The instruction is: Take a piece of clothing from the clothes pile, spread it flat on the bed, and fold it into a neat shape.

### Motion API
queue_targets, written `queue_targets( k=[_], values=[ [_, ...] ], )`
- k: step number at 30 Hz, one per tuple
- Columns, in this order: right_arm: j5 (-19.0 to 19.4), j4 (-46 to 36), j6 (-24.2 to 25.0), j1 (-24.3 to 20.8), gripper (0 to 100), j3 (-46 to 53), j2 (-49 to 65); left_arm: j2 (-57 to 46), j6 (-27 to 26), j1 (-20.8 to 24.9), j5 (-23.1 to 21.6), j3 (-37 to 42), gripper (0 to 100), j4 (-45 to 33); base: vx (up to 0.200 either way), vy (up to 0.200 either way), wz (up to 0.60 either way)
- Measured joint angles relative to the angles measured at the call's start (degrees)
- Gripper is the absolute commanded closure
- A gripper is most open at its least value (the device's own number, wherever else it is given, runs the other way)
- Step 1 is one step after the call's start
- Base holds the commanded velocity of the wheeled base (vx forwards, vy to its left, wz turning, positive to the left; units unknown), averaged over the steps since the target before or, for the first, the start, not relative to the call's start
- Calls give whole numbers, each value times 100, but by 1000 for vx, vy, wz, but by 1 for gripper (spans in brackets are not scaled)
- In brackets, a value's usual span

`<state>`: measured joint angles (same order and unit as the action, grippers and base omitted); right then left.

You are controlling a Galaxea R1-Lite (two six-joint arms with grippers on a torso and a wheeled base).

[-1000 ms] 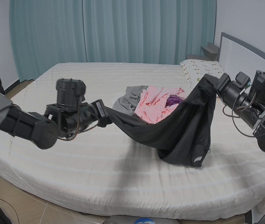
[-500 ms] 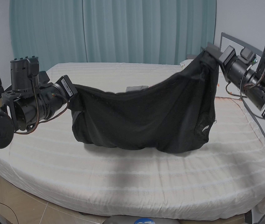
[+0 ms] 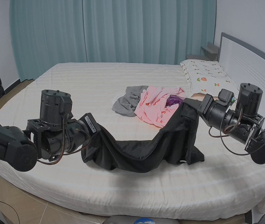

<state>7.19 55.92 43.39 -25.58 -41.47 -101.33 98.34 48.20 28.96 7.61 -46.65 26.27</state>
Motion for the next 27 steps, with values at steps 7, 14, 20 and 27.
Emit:
queue_targets(
  k=[7, 14, 20, 27],
  values=[
    [-13, 11, 84, -66, 100, 485, -93, 102, 49, 83, -145, 333, 100, 99, 0, 0, 0],
    [-38, 16, 336, -72, 100, 824, -106, 130, 133, 113, -222, 820, 100, 681, -143, 0, 0],
    [-88, 16, 394, -91, 100, 929, -82, 144, 271, 149, -233, 1017, 100, 758, -133, 0, 0],
    [-107, 20, 399, -88, 100, 1030, 6, 130, 293, 155, -236, 1056, 100, 764, 0, 0, 0]
  ],
)
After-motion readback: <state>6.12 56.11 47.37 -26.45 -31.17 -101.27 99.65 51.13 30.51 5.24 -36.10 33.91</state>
